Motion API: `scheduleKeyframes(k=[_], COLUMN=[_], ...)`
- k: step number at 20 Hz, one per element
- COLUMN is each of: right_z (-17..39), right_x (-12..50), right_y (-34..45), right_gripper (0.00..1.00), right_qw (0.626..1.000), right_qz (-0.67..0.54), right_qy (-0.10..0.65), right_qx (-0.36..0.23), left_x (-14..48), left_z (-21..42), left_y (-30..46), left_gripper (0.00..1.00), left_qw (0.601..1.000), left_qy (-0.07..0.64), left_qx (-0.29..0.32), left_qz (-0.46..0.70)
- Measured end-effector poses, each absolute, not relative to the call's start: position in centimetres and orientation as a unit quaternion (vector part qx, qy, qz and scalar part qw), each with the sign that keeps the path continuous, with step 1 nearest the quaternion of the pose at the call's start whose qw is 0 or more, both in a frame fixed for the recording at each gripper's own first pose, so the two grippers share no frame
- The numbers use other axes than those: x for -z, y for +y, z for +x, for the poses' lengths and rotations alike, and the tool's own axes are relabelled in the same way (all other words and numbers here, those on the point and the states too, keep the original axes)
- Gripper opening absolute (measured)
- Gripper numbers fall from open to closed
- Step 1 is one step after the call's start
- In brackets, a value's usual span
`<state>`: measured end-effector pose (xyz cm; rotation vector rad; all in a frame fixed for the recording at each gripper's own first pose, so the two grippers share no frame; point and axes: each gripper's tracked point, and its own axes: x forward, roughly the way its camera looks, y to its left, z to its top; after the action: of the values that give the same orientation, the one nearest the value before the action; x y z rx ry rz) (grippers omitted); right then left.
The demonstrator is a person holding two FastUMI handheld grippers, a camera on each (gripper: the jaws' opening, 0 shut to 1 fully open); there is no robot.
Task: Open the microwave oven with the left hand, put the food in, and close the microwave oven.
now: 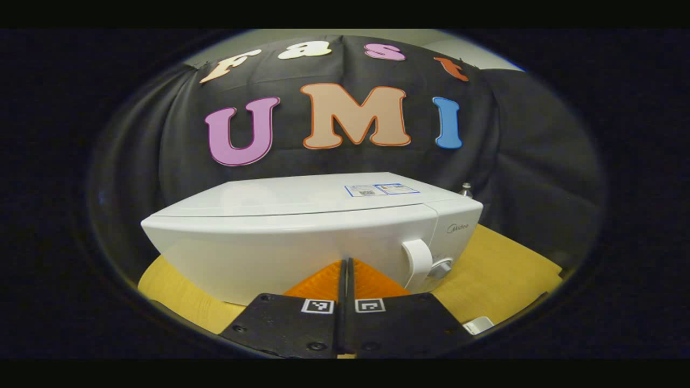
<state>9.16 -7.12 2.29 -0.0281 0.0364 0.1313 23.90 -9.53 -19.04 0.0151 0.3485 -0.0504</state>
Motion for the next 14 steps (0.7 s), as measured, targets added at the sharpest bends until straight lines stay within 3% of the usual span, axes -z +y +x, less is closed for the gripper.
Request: scheduleKeyframes(k=[4, 8, 14], right_z=[8.9, 8.6, 7.4], right_x=[-2.0, -1.7, -2.1], right_y=[-6.9, -6.6, -4.7], right_gripper=[0.96, 1.0, 0.96], right_qw=[0.997, 0.998, 0.997], right_qz=[-0.011, -0.012, 0.002], right_qy=[0.022, 0.026, 0.025], right_qx=[-0.067, -0.06, -0.067], left_x=[18.0, 10.5, -0.5], left_z=[23.9, 21.6, 15.5], left_y=[-9.2, -7.8, -5.3], left_gripper=[0.0, 0.0, 0.01], left_qw=[0.985, 0.995, 1.0], left_qy=[0.172, 0.1, 0.018], left_qx=[0.025, 0.011, 0.003], left_qz=[0.015, 0.007, 0.018])
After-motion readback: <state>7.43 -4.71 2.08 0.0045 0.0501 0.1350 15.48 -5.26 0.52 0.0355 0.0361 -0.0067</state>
